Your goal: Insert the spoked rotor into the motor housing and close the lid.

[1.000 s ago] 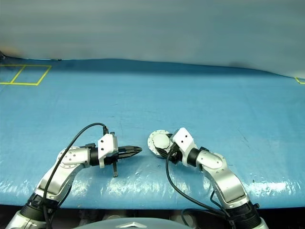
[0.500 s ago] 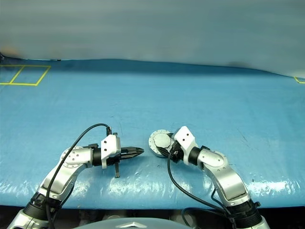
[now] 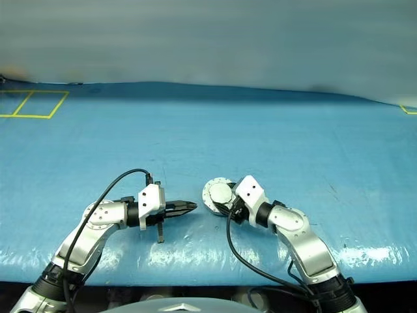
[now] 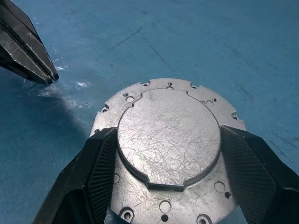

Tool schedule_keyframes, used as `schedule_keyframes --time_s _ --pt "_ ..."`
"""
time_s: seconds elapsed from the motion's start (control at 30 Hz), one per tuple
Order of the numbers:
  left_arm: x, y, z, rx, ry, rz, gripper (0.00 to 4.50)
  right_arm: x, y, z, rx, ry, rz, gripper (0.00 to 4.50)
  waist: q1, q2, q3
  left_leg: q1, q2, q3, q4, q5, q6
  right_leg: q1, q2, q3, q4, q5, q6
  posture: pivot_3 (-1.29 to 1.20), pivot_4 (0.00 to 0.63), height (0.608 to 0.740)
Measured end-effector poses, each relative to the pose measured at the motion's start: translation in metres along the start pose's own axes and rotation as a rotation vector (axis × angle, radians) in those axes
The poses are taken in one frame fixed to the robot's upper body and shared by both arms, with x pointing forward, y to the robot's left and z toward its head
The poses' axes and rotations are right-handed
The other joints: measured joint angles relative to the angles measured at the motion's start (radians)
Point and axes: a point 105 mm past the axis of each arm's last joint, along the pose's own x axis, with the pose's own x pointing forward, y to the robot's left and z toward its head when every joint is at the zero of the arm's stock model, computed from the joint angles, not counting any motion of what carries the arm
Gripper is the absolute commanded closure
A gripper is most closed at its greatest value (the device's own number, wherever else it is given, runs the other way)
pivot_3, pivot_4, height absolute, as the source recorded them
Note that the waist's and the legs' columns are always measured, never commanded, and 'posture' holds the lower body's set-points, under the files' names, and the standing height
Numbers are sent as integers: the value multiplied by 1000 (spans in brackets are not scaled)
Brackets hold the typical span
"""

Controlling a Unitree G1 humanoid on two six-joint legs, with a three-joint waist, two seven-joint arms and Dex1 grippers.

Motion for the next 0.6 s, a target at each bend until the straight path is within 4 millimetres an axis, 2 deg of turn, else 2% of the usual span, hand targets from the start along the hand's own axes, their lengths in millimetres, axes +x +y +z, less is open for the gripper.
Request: schedule_keyframes --time_s 0.13,0.27,0.6 --pt "1 -1 0 2 -2 0 4500 -6 0 -3 2 6 -37 1421 14 -1 -1 0 0 0 0 0 0 0 0 0 -1 0 0 0 150 740" --pt "2 -2 1 6 -11 -2 4500 1 1 -4 45 -22 -103 1421 12 -2 -1 0 0 0 1 0 0 0 0 0 0 0 0 0 150 740" --pt "8 2 1 20 -19 -5 4500 3 7 -4 -18 2 -74 1421 4 -3 -3 1 0 1 0 0 0 0 0 0 0 0 0 0 150 740"
